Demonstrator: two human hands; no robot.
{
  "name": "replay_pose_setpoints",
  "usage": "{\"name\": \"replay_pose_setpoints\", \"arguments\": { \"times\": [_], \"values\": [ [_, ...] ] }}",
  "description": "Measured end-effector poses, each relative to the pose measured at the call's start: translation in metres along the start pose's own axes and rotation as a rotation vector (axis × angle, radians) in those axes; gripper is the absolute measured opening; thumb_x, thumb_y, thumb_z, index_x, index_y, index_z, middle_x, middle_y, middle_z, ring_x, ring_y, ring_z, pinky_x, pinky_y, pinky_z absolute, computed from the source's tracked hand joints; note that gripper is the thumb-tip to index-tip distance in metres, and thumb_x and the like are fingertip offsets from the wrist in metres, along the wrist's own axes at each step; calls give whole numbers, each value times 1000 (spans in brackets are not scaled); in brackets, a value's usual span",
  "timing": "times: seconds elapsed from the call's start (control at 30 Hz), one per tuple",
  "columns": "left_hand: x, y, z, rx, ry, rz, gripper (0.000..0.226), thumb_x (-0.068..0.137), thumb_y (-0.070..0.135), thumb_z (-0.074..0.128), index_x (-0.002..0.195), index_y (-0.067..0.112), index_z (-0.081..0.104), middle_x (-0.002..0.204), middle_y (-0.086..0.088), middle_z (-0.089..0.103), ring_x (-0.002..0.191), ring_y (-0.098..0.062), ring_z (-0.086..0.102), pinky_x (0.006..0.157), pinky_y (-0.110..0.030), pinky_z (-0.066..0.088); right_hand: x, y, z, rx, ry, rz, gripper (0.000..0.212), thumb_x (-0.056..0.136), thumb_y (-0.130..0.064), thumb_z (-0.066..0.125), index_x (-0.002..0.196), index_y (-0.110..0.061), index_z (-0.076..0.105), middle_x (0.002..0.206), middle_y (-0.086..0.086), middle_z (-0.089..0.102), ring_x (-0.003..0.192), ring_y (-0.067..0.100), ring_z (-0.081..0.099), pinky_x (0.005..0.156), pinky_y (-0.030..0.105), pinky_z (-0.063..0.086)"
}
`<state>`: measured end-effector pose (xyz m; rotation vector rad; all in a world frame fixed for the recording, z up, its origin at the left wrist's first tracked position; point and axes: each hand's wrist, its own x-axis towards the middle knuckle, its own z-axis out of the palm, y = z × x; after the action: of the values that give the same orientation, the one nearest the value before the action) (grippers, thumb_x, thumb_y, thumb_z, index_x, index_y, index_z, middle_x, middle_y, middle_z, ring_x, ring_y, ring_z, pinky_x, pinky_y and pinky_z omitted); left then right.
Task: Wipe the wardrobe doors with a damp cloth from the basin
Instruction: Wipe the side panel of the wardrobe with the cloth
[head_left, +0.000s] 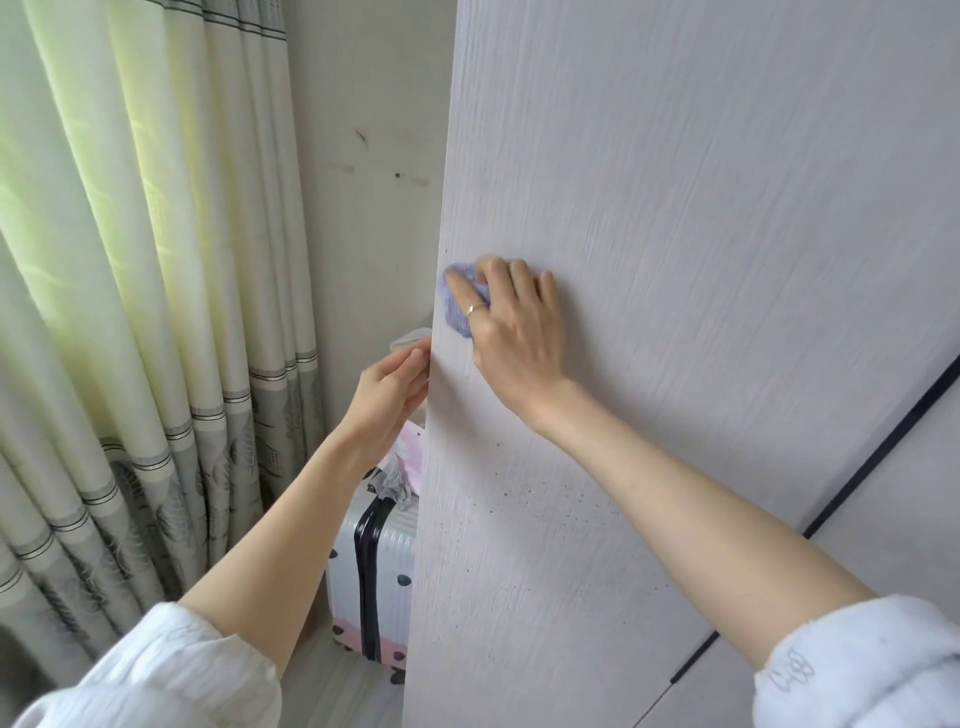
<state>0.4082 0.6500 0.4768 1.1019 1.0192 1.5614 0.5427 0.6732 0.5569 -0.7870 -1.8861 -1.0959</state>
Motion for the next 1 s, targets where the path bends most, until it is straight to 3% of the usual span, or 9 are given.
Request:
{"name": "replay_pose_setpoints", "arguments": {
  "times": [0.17,0.23,0.3,0.4,0.53,0.63,0.8,0.9,1.0],
  "values": [
    [-1,4,0,25,89,-35,36,103,33,30,99,25,65,99,12,71,105,-7,62,97,-27,43,-83,-23,17,-18,-190,-373,11,81,-21,62,85,-18,72,80,-4,62,71,17,58,63,30,32],
    [-2,6,-3,70,91,-39,39,102,41,27,96,29,65,97,17,69,100,-2,62,97,-27,42,-95,-26,16,-7,-245,-432,17,83,-20,54,82,-20,71,79,-6,61,70,16,57,64,29,30],
    [-2,6,-8,92,82,-62,45,101,47,22,100,31,64,103,15,68,102,-5,62,98,-29,41,-77,-26,15,14,-186,-372,32,83,-13,39,78,-19,70,76,-5,60,69,16,57,64,30,27],
    [-4,0,-10,63,93,-110,55,100,51,16,108,25,63,116,4,66,112,-14,59,104,-35,40,-29,-19,9,-7,-82,-170,34,77,-10,43,92,-17,72,81,0,63,71,21,59,65,32,25],
    [-9,-6,-8,110,120,-106,55,100,51,14,101,30,65,114,9,67,107,-7,61,96,-32,41,-10,-17,6,27,-62,15,42,76,-7,38,101,-16,71,85,4,64,73,24,57,65,33,24],
    [-15,-9,-6,142,115,-108,51,101,49,13,103,32,61,110,12,65,105,-6,59,92,-30,39,-58,-30,16,15,-130,-108,33,77,-7,49,99,-16,71,84,2,63,71,22,57,64,33,25],
    [-27,-18,-10,236,-4,-136,44,101,47,11,129,39,44,125,13,52,112,-8,51,100,-33,31,-157,-39,20,-25,-471,-422,25,71,-21,69,96,-19,70,83,-5,60,71,17,54,63,30,30],
    [-28,-19,-9,245,-11,-158,44,101,47,13,137,40,37,125,17,48,111,-7,48,103,-33,29,-141,-31,18,-22,-400,-420,16,78,-17,59,88,-19,71,79,-5,59,70,17,55,64,31,26],
    [-29,-21,-5,237,-15,-155,38,100,48,16,133,45,37,122,21,49,110,-3,48,101,-31,28,-99,-22,14,33,-228,-172,36,78,-7,41,96,-15,71,83,2,61,72,22,55,64,32,24]
  ]
}}
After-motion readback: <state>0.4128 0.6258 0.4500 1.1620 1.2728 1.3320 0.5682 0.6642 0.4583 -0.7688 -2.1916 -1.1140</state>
